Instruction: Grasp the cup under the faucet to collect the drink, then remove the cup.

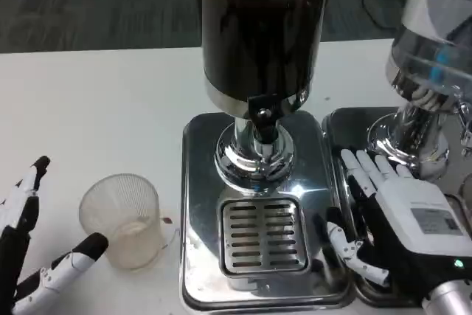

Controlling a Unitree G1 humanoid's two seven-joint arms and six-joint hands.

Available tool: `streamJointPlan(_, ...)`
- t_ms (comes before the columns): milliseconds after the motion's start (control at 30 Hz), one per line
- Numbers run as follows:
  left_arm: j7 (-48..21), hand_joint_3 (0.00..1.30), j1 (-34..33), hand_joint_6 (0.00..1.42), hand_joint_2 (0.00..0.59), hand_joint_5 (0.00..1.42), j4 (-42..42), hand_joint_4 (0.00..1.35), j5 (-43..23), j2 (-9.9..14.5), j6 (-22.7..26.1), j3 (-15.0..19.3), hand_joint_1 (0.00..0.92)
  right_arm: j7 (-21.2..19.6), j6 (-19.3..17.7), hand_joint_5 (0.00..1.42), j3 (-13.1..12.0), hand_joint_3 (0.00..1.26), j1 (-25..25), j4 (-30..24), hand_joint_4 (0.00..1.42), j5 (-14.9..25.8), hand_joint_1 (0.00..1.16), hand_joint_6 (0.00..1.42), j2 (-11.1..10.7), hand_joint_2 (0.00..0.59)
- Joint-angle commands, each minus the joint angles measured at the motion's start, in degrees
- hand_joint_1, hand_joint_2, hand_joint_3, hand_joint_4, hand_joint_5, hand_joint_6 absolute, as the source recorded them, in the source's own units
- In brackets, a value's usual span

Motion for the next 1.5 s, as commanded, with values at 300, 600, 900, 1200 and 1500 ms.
streamJointPlan(300,0.1,0.00,-5.0,0.00,0.000,0.00,10.1,0.00,3.2,1.8,-1.5,-2.7,0.000,-3.1,0.8,0.00,1.6,0.00,-0.2,1.6,0.00,-1.7,0.31,0.00,0.6,0.511)
streamJointPlan(600,0.0,0.00,-10.7,0.00,0.000,0.00,19.6,0.00,3.2,4.4,-6.5,-4.8,0.000,-4.8,2.5,0.00,3.1,0.01,-0.7,3.0,0.00,-2.6,0.30,0.00,2.4,0.509)
streamJointPlan(900,0.8,0.00,-12.0,0.00,0.000,0.00,19.6,0.00,4.6,6.3,-9.2,-6.5,0.000,-5.3,3.4,0.00,4.8,0.01,-2.3,4.8,0.00,-3.1,0.30,0.00,3.3,0.509)
streamJointPlan(1200,-4.0,0.00,-13.6,0.00,0.000,0.00,19.8,0.00,3.5,7.4,-6.3,-8.6,0.014,-5.8,4.4,0.00,5.4,0.01,-1.9,4.6,0.00,-3.1,0.30,0.00,3.6,0.509)
streamJointPlan(1500,-4.6,0.00,-17.2,0.00,0.021,0.00,24.2,0.00,1.7,5.6,-8.7,-10.1,0.135,-5.4,5.3,0.00,5.3,0.02,-1.5,2.9,0.00,-3.3,0.30,0.00,3.2,0.499)
